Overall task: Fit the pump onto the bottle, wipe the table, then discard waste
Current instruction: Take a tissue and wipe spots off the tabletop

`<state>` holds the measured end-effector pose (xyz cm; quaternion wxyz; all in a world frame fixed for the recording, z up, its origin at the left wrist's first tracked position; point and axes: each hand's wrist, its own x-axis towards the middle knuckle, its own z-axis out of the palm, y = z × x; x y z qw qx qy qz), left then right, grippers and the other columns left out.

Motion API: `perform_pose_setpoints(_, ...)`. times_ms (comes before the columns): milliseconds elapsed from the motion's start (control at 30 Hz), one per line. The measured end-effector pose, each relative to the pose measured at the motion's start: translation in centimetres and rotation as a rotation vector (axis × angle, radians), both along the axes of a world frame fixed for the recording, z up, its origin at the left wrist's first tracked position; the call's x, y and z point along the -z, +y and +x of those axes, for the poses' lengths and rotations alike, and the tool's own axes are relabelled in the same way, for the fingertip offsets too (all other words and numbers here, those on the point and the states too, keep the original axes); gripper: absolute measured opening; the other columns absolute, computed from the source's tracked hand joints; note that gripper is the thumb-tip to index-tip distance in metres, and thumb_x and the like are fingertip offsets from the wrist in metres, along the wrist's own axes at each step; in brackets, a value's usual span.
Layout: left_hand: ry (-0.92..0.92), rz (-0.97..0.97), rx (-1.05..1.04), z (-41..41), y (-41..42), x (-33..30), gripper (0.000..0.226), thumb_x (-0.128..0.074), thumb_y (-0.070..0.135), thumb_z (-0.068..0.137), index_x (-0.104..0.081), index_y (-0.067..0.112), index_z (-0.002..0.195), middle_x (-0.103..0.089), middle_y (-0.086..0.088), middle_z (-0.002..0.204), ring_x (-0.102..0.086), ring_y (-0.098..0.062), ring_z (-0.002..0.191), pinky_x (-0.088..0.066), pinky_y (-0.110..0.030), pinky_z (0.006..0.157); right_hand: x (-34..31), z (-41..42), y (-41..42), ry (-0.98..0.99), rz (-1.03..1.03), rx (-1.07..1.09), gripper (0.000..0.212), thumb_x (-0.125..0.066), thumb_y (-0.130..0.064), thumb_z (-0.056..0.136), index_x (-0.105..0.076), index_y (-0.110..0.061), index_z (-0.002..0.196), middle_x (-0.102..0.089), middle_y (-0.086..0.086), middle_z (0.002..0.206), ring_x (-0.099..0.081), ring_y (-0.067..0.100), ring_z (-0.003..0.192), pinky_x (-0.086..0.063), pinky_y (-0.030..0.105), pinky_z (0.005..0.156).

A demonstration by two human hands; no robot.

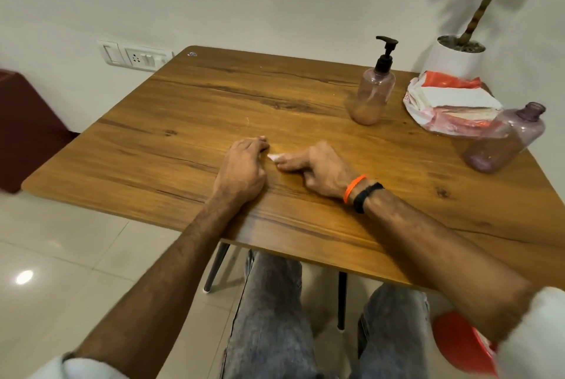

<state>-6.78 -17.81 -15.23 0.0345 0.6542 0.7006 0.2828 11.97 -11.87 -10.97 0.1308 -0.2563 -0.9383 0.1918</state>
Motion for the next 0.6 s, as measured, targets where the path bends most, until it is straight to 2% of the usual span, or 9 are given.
perform_pose_setpoints(100,-0.003,0.001,-0.009,0.0,0.0,0.1,0.053,-0.038,0.017,0.079,-0.06,0.006,0.126,-0.058,-0.009,0.136,-0.05,-0.026,0.126,-0.035,-0.039,0.111,0.0,2.1,-4.3,0.005,-0.053,-0.237,0.052,-0.055,0.015,0.072,-0.072,-0.012,0.114,-0.066,0.001,0.126,-0.057,0.009,0.123,-0.038,0.022,0.111)
perform_pose_setpoints(167,0.004,0.006,-0.012,0.0,0.0,0.3,0.052,-0.039,0.016,0.081,-0.06,0.007,0.127,-0.058,-0.009,0.136,-0.05,-0.026,0.126,-0.035,-0.038,0.112,0.0,3.4,-5.4,0.024,-0.12,-0.289,0.051,-0.053,0.014,0.072,-0.073,-0.013,0.111,-0.069,0.0,0.121,-0.06,0.006,0.119,-0.043,0.022,0.106)
perform_pose_setpoints(233,0.009,0.007,-0.007,-0.1,0.1,0.3,0.051,-0.039,0.015,0.081,-0.06,0.006,0.127,-0.058,-0.009,0.136,-0.05,-0.027,0.126,-0.035,-0.038,0.112,-0.4,4.0,-4.7,0.075,-0.161,-0.222,0.052,-0.053,0.015,0.072,-0.074,-0.015,0.109,-0.07,-0.004,0.118,-0.061,0.002,0.116,-0.046,0.021,0.102)
perform_pose_setpoints(300,0.002,-0.003,-0.001,-0.2,0.2,0.4,0.05,-0.039,0.015,0.082,-0.059,0.007,0.128,-0.057,-0.009,0.138,-0.049,-0.026,0.127,-0.035,-0.039,0.112,-0.7,3.7,-2.7,0.162,-0.15,-0.057,0.054,-0.051,0.016,0.072,-0.074,-0.017,0.109,-0.07,-0.006,0.117,-0.06,0.0,0.116,-0.042,0.015,0.103)
perform_pose_setpoints(400,-0.011,-0.013,0.005,-0.3,0.1,0.4,0.046,-0.043,0.013,0.086,-0.057,0.01,0.13,-0.055,-0.006,0.14,-0.046,-0.023,0.129,-0.033,-0.038,0.114,-0.9,2.6,1.5,0.233,-0.05,0.263,0.056,-0.048,0.018,0.072,-0.074,-0.015,0.109,-0.07,-0.002,0.117,-0.061,0.008,0.117,-0.037,0.011,0.105)
perform_pose_setpoints(467,-0.015,-0.014,0.012,-0.3,0.0,0.5,0.047,-0.043,0.014,0.086,-0.056,0.011,0.131,-0.054,-0.005,0.141,-0.045,-0.023,0.13,-0.032,-0.038,0.114,-0.9,2.0,3.8,0.168,-0.034,0.398,0.054,-0.048,0.018,0.077,-0.072,-0.014,0.113,-0.068,0.0,0.122,-0.059,0.012,0.121,-0.035,0.014,0.107)
perform_pose_setpoints(533,-0.02,-0.019,0.013,-0.4,0.0,0.4,0.046,-0.044,0.014,0.087,-0.055,0.012,0.132,-0.053,-0.004,0.142,-0.044,-0.021,0.131,-0.032,-0.038,0.115,-0.4,1.8,4.4,0.057,-0.047,0.378,0.053,-0.048,0.016,0.08,-0.07,-0.015,0.118,-0.064,0.0,0.128,-0.055,0.014,0.126,-0.033,0.02,0.111)
perform_pose_setpoints(600,-0.017,-0.017,0.009,-0.4,0.0,0.5,0.046,-0.045,0.014,0.087,-0.056,0.012,0.132,-0.053,-0.004,0.141,-0.044,-0.021,0.131,-0.031,-0.035,0.113,0.0,2.1,2.6,-0.007,-0.044,0.265,0.055,-0.048,0.015,0.078,-0.069,-0.014,0.12,-0.062,-0.001,0.132,-0.051,0.013,0.129,-0.03,0.022,0.115)
